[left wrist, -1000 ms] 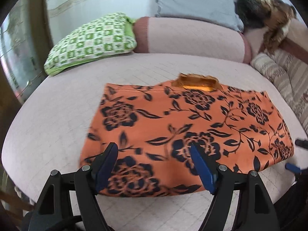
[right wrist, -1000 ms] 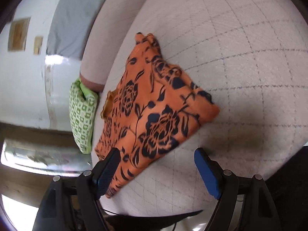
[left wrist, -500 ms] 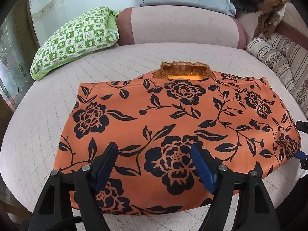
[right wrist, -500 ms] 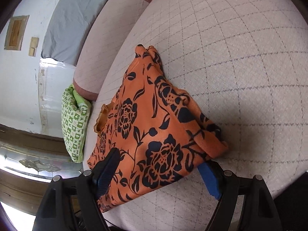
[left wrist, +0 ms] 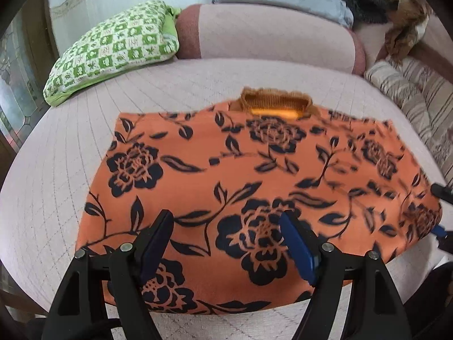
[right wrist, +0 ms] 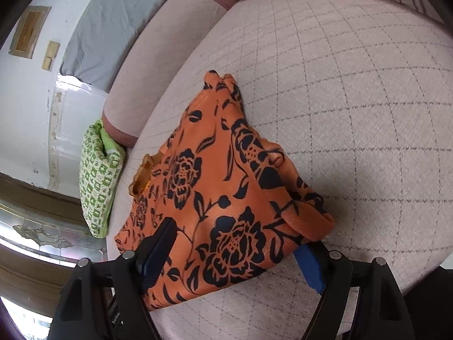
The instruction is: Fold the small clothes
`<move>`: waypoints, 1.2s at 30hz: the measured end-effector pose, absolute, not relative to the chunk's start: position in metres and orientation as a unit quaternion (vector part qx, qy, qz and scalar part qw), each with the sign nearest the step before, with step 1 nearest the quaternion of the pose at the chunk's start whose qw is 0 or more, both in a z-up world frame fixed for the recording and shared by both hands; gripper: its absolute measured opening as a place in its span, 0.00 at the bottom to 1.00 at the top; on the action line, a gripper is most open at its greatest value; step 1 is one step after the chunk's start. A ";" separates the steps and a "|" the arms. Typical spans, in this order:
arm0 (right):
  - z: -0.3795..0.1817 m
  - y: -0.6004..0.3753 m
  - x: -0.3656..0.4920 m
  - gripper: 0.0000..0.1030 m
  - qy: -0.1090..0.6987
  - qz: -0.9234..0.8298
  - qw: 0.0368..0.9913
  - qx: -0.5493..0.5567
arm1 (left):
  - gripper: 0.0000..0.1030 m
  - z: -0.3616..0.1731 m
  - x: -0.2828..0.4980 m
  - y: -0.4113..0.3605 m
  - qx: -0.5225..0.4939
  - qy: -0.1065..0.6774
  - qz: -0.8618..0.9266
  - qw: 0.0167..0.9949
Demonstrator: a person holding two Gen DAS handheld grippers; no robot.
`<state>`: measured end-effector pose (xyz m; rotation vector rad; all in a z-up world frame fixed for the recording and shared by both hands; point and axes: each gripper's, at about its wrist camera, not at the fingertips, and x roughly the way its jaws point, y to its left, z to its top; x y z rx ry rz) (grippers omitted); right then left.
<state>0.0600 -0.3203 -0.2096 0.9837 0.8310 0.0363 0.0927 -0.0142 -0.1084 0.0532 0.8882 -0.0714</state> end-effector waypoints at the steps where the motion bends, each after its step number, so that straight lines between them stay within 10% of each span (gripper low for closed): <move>1: -0.207 -0.320 0.059 0.80 0.384 0.018 0.804 0.454 | 0.76 -0.104 0.093 -0.014 0.020 0.424 -0.036 0.905; 10: -0.215 -0.325 0.058 0.80 0.387 0.019 0.797 0.463 | 0.82 -0.132 0.110 -0.031 0.065 0.454 -0.030 0.888; 14: -0.201 -0.324 0.056 0.64 0.365 0.031 0.818 0.443 | 0.82 -0.115 0.104 -0.029 0.046 0.426 -0.027 0.903; 36: -0.209 -0.322 0.064 0.67 0.398 0.013 0.809 0.433 | 0.86 -0.133 0.119 -0.027 0.034 0.477 -0.028 0.878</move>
